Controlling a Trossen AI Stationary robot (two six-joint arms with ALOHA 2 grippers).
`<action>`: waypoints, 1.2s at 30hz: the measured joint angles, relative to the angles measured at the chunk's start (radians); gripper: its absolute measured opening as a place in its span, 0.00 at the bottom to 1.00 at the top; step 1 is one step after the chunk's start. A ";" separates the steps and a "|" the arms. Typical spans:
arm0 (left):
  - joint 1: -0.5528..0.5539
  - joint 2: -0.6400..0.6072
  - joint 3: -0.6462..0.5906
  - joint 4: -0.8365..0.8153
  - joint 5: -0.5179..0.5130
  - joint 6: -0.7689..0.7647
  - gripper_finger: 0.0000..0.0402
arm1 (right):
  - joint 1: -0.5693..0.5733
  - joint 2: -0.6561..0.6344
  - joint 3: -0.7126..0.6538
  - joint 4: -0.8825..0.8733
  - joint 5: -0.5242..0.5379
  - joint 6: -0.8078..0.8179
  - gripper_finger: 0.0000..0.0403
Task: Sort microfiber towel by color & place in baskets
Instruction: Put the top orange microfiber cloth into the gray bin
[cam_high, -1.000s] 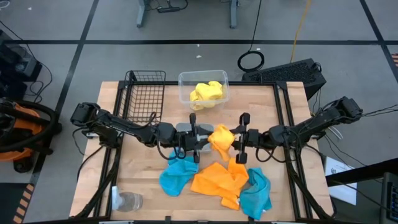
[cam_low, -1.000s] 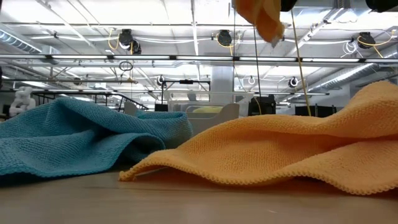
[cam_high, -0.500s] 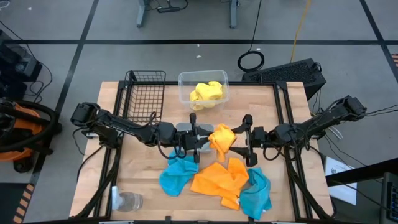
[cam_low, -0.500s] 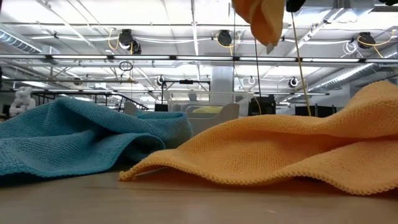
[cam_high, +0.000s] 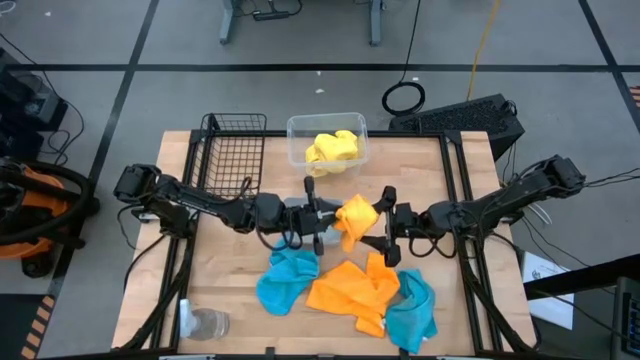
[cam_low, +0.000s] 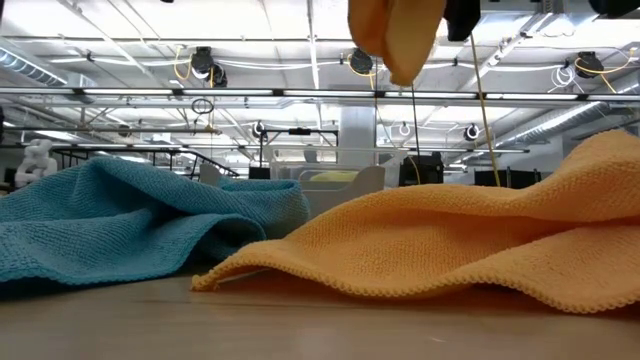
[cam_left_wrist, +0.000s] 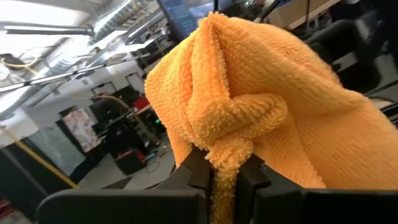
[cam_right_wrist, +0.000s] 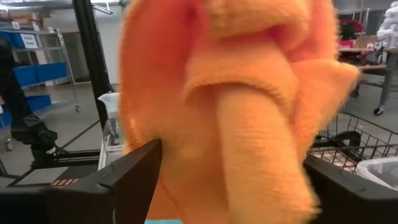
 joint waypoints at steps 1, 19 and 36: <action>0.001 0.000 0.000 -0.001 -0.010 0.003 0.07 | 0.000 0.004 0.000 0.011 0.000 -0.004 0.74; -0.012 0.000 0.000 0.004 0.033 0.026 0.07 | -0.040 0.005 0.000 -0.012 -0.088 0.048 0.73; 0.000 0.000 0.000 -0.002 0.054 -0.027 0.16 | -0.086 0.057 0.000 0.072 -0.112 0.011 0.24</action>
